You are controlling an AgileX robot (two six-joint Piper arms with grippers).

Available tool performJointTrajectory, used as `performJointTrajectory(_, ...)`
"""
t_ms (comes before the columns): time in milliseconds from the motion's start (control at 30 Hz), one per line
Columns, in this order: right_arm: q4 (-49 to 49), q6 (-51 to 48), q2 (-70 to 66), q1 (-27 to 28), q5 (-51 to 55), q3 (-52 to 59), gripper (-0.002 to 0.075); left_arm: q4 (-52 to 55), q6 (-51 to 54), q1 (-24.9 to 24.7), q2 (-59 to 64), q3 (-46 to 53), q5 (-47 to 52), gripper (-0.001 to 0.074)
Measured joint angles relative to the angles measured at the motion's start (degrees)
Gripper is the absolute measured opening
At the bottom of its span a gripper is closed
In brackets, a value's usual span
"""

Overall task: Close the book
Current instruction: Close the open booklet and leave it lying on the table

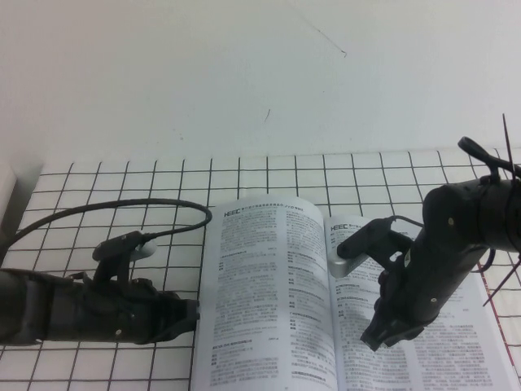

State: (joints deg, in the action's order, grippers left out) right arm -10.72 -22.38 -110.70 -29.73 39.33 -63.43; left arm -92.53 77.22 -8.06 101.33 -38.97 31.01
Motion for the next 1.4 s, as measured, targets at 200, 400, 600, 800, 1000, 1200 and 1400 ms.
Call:
performJointTrajectory(200,-0.1,0.0,0.0,0.0,0.0,0.0,-0.0003,-3.9,3.0,-4.7,0.0,-1.0,1.3,-0.0003)
performJointTrajectory(400,0.0,0.1,0.4,0.0,0.0,0.0,-0.0003,-4.3,2.6,-10.4,0.0,-5.4,2.7,-0.0003)
performJointTrajectory(600,2.9,1.1,6.4,0.1,-0.2,1.2,-0.0003,-4.3,0.3,-14.1,-0.4,-10.3,4.5,-0.0003)
performJointTrajectory(800,10.7,5.7,20.0,0.1,4.2,-2.3,-0.0003,-4.2,-1.8,-17.2,-5.1,-14.7,5.6,-0.0003)
performJointTrajectory(1000,13.1,6.4,30.6,0.1,9.8,-9.1,-0.0003,-2.3,-4.6,-20.1,-11.3,-19.1,3.5,-0.0003)
performJointTrajectory(1200,15.1,6.4,40.5,0.1,12.4,-13.5,-0.0003,9.0,-11.8,-22.0,-19.4,-21.6,1.2,-0.0003)
performJointTrajectory(1400,15.4,3.7,51.8,0.1,14.0,-13.8,-0.0003,30.8,-26.7,-22.0,-30.7,-21.7,3.0,-0.0003)
